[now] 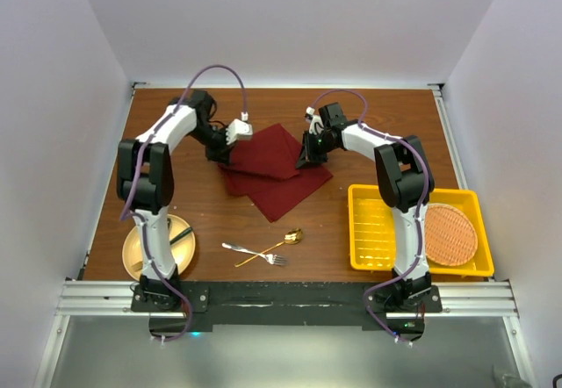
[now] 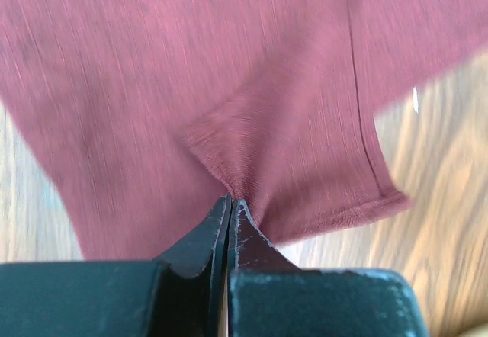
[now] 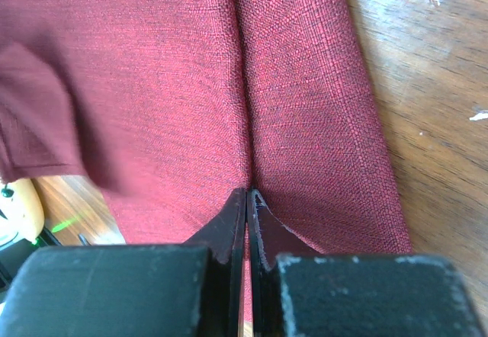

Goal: Fold the napkin into a case and place the utensils inside
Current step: Smooth out the square-folded napkin at the center of the board.

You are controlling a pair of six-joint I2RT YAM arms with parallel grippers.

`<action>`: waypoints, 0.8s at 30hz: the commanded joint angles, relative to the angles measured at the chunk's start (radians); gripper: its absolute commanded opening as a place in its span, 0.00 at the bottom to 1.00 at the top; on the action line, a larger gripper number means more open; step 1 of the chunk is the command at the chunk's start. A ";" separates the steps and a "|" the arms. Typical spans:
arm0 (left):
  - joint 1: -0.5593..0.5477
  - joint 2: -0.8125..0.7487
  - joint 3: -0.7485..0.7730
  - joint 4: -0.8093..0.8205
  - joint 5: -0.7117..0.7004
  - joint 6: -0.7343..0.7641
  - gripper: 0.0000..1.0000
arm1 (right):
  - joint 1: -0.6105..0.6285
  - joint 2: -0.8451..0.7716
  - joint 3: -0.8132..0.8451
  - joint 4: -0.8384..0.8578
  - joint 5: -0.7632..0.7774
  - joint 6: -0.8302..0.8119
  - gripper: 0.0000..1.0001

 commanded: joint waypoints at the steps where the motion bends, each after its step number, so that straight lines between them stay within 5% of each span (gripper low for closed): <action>1: 0.064 -0.085 -0.043 -0.144 -0.001 0.257 0.04 | 0.001 0.022 0.019 -0.013 0.069 -0.023 0.00; 5: 0.131 -0.131 -0.080 -0.155 0.003 0.332 0.37 | -0.001 0.017 0.016 -0.010 0.063 -0.018 0.00; 8: 0.162 -0.177 -0.082 -0.144 0.052 0.328 0.44 | -0.001 0.014 0.019 -0.007 0.060 -0.015 0.00; 13: 0.193 -0.316 -0.193 0.031 0.151 0.204 0.47 | 0.003 0.014 0.024 -0.007 0.054 -0.014 0.00; 15: 0.173 -0.361 -0.280 0.215 0.152 0.032 0.52 | 0.001 0.013 0.025 -0.013 0.052 -0.020 0.00; 24: 0.023 -0.356 -0.344 0.211 0.125 0.005 0.47 | 0.001 0.014 0.030 -0.015 0.046 -0.020 0.00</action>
